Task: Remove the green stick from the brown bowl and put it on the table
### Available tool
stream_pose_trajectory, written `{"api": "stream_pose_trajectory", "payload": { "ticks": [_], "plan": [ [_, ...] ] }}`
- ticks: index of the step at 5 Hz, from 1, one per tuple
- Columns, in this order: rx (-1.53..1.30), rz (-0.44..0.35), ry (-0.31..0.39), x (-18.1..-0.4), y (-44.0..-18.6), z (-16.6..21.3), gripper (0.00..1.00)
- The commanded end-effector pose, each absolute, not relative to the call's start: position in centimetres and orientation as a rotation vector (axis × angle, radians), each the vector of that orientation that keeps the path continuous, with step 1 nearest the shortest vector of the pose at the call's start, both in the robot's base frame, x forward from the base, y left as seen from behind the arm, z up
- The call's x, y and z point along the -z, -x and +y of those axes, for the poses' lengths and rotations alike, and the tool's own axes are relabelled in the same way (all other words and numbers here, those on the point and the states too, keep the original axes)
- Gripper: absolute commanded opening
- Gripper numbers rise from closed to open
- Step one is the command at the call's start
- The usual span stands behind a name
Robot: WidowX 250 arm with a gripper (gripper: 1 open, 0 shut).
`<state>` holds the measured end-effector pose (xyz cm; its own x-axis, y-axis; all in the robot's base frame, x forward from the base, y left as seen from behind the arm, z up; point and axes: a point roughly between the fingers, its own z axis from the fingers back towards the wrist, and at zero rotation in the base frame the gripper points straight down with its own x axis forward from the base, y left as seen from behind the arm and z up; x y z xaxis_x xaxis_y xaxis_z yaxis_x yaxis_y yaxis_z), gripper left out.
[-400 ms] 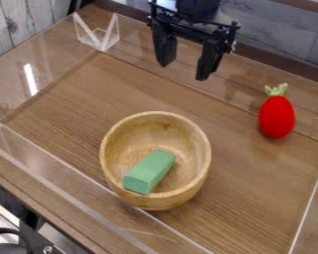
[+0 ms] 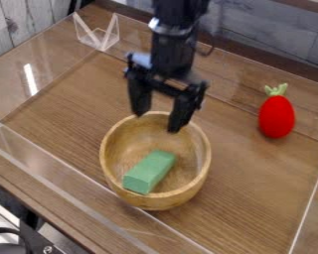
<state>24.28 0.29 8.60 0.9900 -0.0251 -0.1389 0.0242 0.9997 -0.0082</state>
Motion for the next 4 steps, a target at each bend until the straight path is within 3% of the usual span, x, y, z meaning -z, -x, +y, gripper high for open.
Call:
{"api": "stream_pose_trajectory", "payload": {
  "ticks": [1, 4],
  "plan": [
    [0.004, 0.042, 0.000, -9.14, -23.07, -0.06, 1.00],
    [-0.086, -0.039, -0.002, -8.62, -23.01, 0.63, 1.00]
  ]
}}
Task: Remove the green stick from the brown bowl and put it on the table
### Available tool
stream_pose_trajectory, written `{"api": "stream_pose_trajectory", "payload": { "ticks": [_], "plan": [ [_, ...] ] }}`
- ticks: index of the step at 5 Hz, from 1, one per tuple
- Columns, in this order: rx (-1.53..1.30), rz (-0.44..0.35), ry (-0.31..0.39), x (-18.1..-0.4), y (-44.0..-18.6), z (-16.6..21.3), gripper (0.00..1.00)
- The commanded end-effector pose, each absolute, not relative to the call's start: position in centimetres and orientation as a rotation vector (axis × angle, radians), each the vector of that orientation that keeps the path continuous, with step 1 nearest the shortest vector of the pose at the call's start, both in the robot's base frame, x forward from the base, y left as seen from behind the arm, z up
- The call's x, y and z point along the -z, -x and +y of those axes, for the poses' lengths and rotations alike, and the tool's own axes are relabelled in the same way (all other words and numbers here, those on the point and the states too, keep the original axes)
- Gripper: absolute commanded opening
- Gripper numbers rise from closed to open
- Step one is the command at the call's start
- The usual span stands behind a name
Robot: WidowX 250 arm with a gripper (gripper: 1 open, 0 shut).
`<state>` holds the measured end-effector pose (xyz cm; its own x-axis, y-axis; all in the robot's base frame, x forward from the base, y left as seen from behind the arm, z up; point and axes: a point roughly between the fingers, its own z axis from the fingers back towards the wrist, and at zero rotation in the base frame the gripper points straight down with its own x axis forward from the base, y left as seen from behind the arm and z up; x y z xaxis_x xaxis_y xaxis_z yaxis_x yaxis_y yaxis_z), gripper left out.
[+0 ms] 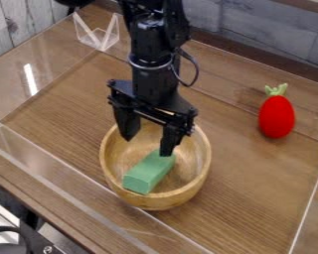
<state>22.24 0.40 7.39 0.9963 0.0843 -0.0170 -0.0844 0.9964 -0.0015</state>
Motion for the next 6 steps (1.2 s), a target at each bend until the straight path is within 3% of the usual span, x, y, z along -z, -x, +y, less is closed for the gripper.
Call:
{"api": "stream_pose_trajectory", "payload": {
  "ticks": [1, 6],
  "plan": [
    [-0.146, -0.053, -0.003, -8.6, -23.4, 1.4, 1.00],
    [-0.127, -0.070, -0.008, -8.4, -23.8, 1.0, 1.00]
  ]
}}
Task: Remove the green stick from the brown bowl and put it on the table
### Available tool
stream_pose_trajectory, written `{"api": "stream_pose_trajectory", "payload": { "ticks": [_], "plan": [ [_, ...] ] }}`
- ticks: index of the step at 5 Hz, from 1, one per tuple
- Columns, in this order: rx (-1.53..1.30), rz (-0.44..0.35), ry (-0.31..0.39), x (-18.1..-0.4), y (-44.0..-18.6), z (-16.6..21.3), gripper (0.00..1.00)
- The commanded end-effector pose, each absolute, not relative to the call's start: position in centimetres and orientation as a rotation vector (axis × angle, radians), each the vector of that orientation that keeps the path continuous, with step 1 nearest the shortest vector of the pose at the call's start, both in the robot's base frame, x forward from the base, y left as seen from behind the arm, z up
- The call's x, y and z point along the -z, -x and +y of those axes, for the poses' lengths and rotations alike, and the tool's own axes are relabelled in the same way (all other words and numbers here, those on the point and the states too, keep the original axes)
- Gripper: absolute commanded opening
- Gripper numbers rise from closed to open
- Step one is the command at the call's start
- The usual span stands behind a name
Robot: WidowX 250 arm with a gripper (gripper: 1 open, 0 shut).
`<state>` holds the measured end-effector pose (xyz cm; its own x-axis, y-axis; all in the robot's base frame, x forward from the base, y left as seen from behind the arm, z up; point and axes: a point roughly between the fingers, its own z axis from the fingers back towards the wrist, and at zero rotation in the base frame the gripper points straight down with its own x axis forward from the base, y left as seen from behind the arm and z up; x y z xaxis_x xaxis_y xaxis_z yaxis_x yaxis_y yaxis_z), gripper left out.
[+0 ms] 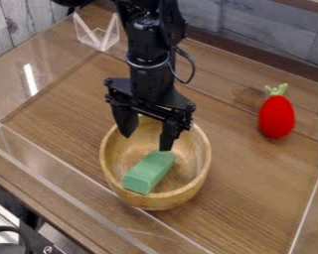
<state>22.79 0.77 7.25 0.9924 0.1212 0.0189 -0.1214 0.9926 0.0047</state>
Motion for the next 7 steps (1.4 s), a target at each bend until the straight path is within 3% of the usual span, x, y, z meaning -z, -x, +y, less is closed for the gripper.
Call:
{"api": "stream_pose_trajectory", "payload": {
  "ticks": [1, 2, 6, 7],
  "plan": [
    [-0.156, -0.074, -0.008, -7.3, -23.8, 1.0, 1.00],
    [-0.181, -0.079, -0.008, -6.4, -23.8, 1.0, 1.00],
    [-0.160, -0.095, 0.005, -8.0, -24.9, 2.1, 1.00],
    [-0.157, -0.085, 0.000, -7.3, -24.4, 2.5, 1.00]
  ]
}}
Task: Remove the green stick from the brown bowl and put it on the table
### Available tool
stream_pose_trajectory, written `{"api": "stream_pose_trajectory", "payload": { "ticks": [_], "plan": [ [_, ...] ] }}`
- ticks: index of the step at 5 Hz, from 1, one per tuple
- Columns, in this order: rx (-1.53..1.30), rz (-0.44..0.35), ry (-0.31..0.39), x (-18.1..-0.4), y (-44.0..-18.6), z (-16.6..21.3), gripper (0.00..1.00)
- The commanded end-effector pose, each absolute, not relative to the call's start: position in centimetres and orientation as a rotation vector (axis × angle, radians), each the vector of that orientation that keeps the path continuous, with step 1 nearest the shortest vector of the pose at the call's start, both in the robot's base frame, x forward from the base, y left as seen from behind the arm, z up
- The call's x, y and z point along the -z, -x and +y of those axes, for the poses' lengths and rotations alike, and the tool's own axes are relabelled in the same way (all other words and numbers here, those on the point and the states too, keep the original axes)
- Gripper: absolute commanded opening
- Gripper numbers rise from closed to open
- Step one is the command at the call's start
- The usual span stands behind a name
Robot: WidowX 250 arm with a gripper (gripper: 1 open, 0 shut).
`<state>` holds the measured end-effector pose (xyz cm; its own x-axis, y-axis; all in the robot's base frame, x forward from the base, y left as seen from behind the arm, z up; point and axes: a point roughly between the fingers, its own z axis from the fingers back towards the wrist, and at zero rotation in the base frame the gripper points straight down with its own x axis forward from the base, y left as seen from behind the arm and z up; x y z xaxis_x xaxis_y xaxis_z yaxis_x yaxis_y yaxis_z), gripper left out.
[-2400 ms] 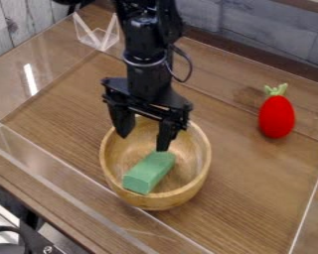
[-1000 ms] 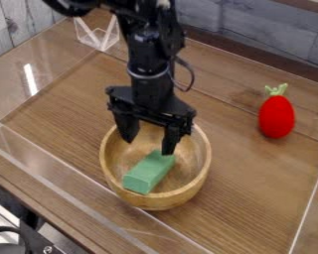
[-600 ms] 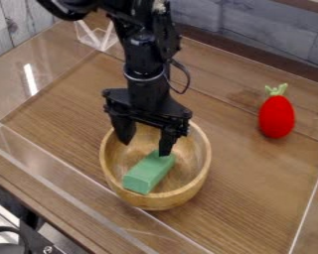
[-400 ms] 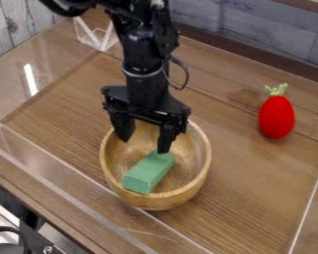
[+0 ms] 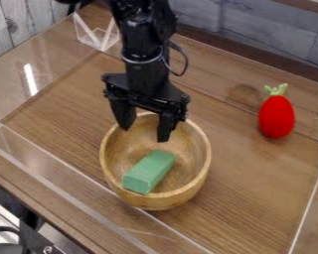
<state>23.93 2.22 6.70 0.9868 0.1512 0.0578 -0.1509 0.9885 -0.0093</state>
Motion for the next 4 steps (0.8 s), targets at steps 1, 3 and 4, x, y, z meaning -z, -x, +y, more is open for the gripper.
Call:
{"api": "stream_pose_trajectory", "payload": {
  "ticks": [1, 3, 4],
  "plan": [
    [-0.162, -0.076, -0.004, -6.6, -23.9, 2.8, 1.00],
    [-0.072, -0.061, 0.006, -4.8, -24.5, 2.1, 1.00],
    [-0.088, -0.057, 0.006, -4.8, -24.4, 1.7, 0.00]
  ]
}}
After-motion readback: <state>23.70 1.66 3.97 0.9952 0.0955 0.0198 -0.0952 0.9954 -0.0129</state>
